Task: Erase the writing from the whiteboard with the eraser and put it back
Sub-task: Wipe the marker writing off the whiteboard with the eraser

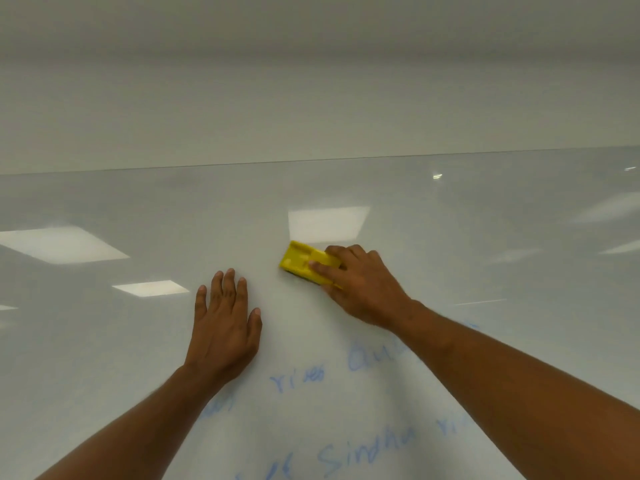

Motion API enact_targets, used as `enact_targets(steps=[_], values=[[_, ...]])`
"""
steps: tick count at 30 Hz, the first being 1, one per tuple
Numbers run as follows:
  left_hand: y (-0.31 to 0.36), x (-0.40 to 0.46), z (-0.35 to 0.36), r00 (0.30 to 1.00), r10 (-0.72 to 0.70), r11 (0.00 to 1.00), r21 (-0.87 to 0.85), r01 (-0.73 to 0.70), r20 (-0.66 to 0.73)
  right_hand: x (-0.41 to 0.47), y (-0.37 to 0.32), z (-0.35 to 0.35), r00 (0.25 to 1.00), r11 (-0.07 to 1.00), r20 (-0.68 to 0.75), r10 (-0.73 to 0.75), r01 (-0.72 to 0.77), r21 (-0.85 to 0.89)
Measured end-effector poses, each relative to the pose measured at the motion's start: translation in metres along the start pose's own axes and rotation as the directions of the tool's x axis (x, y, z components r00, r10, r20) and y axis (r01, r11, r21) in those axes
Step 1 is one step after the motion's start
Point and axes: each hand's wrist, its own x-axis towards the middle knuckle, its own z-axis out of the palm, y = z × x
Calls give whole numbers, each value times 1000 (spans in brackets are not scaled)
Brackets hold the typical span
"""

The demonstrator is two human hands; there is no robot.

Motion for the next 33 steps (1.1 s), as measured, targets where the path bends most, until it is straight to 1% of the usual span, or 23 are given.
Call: enact_targets(steps=[2, 4, 6, 7, 8, 9, 11, 12, 14, 15, 17, 19, 20, 21, 22, 24, 26, 27, 28, 29, 30, 32, 33], values=[[0, 0, 0, 1000, -1, 1000, 3, 1, 6, 4, 16, -3, 957, 957, -35, 289, -290, -23], [-2, -1, -1, 1000, 4, 1000, 8, -4, 9, 11, 31, -6, 759, 761, -103, 642, -648, -25], [-4, -1, -1, 1000, 8, 1000, 8, -8, 11, 22, 36, -10, 611, 615, -105, 784, -788, 7], [-4, -1, -1, 1000, 9, 1000, 6, -9, 10, 29, 33, -11, 608, 611, -94, 789, -791, 12], [-4, -1, -1, 1000, 6, 1000, 3, -6, 8, 34, 29, -12, 657, 659, -84, 749, -752, -3], [-3, -2, -1, 1000, 0, 1000, 2, 0, 6, 39, 22, -11, 749, 749, -68, 659, -662, -31], [0, -2, -2, 1000, -8, 1000, 0, 8, 1, 44, 11, -10, 944, 943, 3, 331, -331, -37], [1, -2, -2, 1000, -11, 1000, -1, 11, -2, 46, 9, -9, 984, 986, 50, 168, -168, -8], [4, -2, -3, 1000, -19, 1000, 1, 19, -5, 50, 18, -10, 995, 1000, 102, 24, -22, -16], [4, -2, -3, 1000, -20, 1000, 0, 20, -4, 51, 24, -10, 993, 996, 94, 76, -72, -50], [3, -2, -3, 1000, -21, 1000, 2, 21, 5, 47, 36, -9, 926, 923, -14, 377, -376, -80], [2, -2, -3, 1000, -20, 1000, 6, 20, 13, 36, 42, -9, 727, 726, -104, 679, -685, -54], [2, -3, -3, 1000, -19, 1000, 6, 19, 15, 29, 41, -8, 685, 685, -110, 720, -727, -52], [4, -3, -3, 1000, -19, 1000, 7, 19, 17, 20, 39, -7, 713, 712, -105, 693, -700, -54], [6, -3, -3, 1000, -18, 1000, 10, 18, 21, 10, 34, -5, 792, 792, -92, 603, -609, -52], [14, -2, -1, 1000, -8, 1000, 10, 8, 29, -18, 26, -4, 962, 962, -36, 272, -272, -23], [24, 0, 0, 999, 19, 1000, 6, -20, 36, -48, 28, -2, 1000, 1000, 8, 27, -27, -10], [30, 1, 2, 999, 38, 999, 2, -38, 39, -61, 35, -1, 1000, 1000, 12, 16, -16, -16], [37, 3, 3, 998, 58, 998, -3, -57, 40, -72, 44, -1, 996, 996, -5, 88, -88, -16], [43, 4, 4, 996, 76, 997, -9, -76, 44, -81, 53, -2, 972, 973, -44, 231, -231, -2], [50, 5, 6, 994, 96, 995, -14, -95, 49, -88, 61, -4, 904, 908, -87, 418, -418, 22], [64, 6, 8, 990, 127, 992, -16, -126, 58, -97, 69, -7, 672, 683, -124, 730, -725, 86], [69, 5, 10, 989, 137, 990, -15, -137, 58, -99, 67, -7, 595, 607, -127, 794, -789, 98]])
